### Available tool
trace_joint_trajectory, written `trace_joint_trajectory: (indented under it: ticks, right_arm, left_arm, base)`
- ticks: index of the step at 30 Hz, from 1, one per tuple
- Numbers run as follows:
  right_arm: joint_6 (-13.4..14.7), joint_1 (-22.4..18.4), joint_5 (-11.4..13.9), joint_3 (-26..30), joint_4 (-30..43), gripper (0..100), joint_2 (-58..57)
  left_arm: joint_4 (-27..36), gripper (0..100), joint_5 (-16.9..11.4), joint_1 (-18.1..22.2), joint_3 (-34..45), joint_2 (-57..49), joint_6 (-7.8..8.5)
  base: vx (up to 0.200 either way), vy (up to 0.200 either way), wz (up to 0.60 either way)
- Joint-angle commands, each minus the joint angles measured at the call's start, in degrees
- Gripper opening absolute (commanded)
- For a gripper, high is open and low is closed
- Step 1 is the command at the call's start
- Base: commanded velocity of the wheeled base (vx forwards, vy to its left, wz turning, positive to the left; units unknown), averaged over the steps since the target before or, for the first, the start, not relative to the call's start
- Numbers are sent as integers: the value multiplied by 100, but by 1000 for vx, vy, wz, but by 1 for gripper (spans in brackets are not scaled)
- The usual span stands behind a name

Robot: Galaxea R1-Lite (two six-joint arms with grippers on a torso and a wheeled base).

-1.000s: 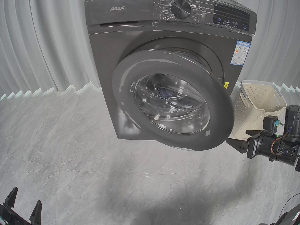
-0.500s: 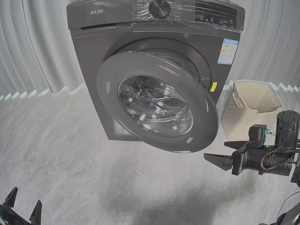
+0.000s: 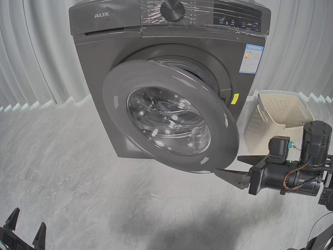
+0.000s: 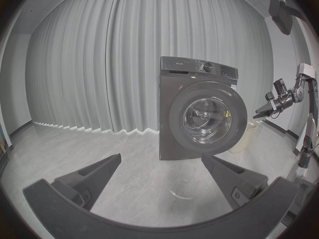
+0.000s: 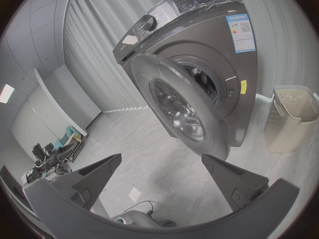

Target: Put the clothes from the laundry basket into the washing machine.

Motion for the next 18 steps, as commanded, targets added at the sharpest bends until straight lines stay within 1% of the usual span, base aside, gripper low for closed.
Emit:
trace_joint_trajectory:
  ticks: [1, 6, 12, 18]
  right_arm:
    - [60, -9, 1, -101, -186, 100, 303]
    - [69, 44, 1, -180, -520, 100, 558]
    - [78, 211, 1, -162, -493, 100, 541]
    - [78, 211, 10, -171, -520, 100, 541]
  left_arm:
    - [-1, 100, -3, -2, 101, -85, -1]
    - [-1, 100, -3, -2, 101, -85, -1]
    - [-1, 100, -3, -2, 101, -85, -1]
    - [-1, 100, -3, -2, 101, -85, 8]
  base:
    - [0, 0, 0]
    - [0, 0, 0]
    - [0, 0, 0]
    - [0, 0, 0]
